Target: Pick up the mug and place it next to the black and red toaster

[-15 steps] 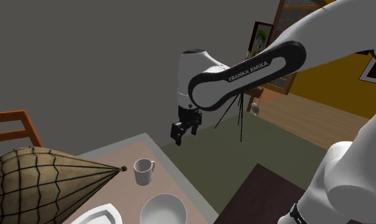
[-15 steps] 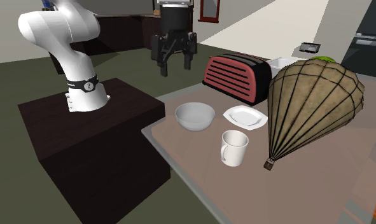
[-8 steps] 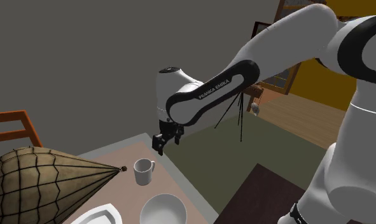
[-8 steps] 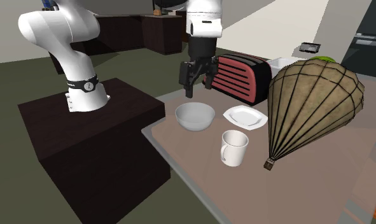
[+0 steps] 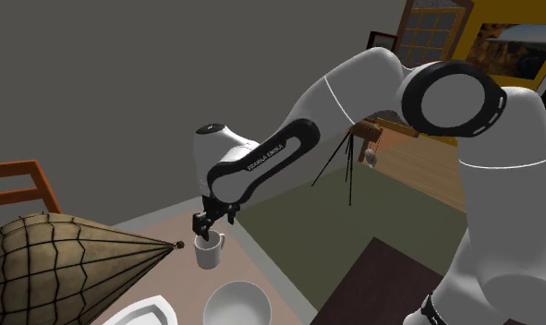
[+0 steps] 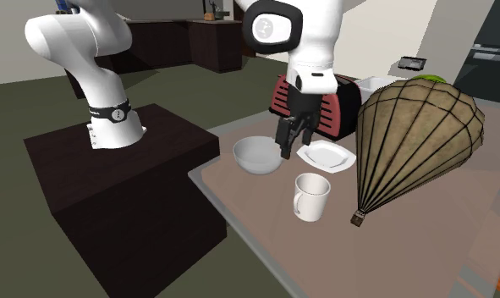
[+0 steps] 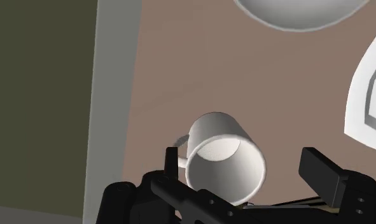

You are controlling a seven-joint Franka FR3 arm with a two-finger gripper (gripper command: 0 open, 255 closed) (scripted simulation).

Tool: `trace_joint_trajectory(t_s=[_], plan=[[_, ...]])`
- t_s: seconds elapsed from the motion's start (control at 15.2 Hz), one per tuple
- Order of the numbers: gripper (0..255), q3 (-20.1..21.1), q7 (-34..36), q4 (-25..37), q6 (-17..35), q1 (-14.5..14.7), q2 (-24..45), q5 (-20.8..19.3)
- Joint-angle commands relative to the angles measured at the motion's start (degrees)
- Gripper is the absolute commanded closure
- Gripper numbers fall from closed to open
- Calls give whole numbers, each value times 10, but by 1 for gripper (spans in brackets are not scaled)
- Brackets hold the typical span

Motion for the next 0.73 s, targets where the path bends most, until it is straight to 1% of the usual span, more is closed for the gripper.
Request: trace_joint_trajectory(t_s=[0.0, 0.4, 0.66], plan=[[0, -5, 10, 43, -2, 12, 44, -9], [0, -19, 24, 211, -29, 50, 190, -25], [0, -22, 25, 214, -16, 52, 205, -28]])
